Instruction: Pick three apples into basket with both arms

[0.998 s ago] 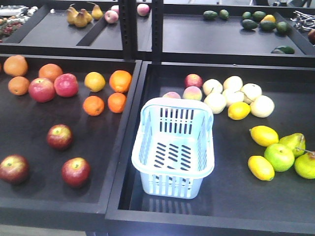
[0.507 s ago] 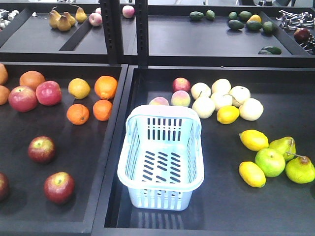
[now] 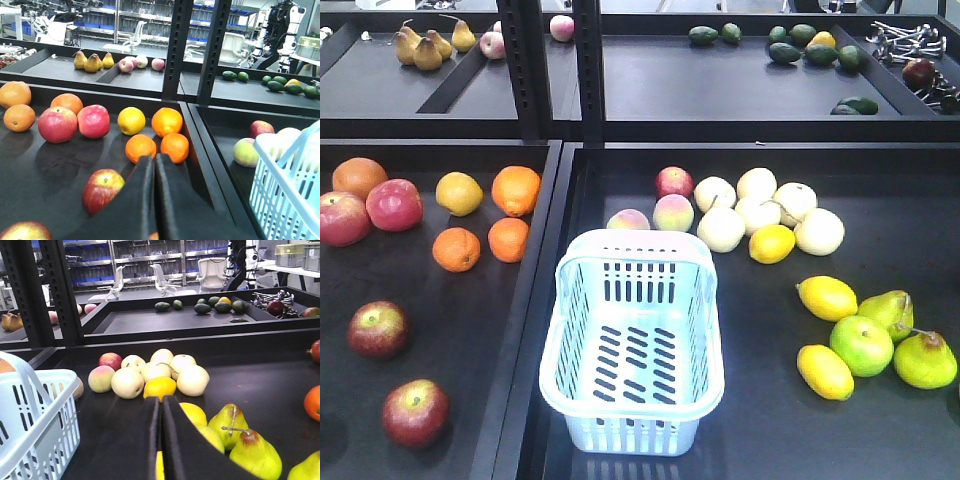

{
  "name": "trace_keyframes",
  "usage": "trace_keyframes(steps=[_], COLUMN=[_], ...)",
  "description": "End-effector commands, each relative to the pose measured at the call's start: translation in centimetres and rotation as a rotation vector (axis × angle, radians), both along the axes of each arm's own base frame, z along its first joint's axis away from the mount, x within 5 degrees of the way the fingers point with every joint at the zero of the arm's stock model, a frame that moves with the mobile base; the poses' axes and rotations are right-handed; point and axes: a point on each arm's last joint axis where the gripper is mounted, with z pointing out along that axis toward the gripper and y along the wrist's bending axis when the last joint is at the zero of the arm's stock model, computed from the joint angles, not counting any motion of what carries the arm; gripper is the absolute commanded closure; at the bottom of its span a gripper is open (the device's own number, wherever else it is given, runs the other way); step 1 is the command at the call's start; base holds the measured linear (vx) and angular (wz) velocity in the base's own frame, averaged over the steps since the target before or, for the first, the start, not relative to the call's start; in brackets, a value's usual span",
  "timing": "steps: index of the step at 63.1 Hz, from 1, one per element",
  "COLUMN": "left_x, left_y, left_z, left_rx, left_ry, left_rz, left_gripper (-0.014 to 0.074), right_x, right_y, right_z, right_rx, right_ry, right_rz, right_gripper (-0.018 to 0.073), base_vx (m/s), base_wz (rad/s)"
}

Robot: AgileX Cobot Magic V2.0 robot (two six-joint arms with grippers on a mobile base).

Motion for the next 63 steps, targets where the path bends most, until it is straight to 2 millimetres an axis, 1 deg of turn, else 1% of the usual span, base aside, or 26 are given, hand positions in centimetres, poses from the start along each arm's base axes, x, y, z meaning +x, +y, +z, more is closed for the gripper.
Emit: trace_keyframes(steps=[1,63], left_x=[-0.07,-0.07], left_y=[-0.06,-0.06], left_z=[0.4,0.4], left_rx=[-0.001,-0.001], left_ry=[-0.075,-0.075], left_rz=[-0.007,-0.007], left_gripper=[0.0603,0.0603], right_x=[-0.04,-0.04], right_y=[0.01,0.01], right_z=[0.29,0.29], right_rx=[-0.016,-0.016], right_ry=[-0.077,-0.077], right_rz=[-0.002,-0.002], right_gripper=[0.0564,0.0564], base_vx=[0.07,0.05], base_wz=[0.0,0.0])
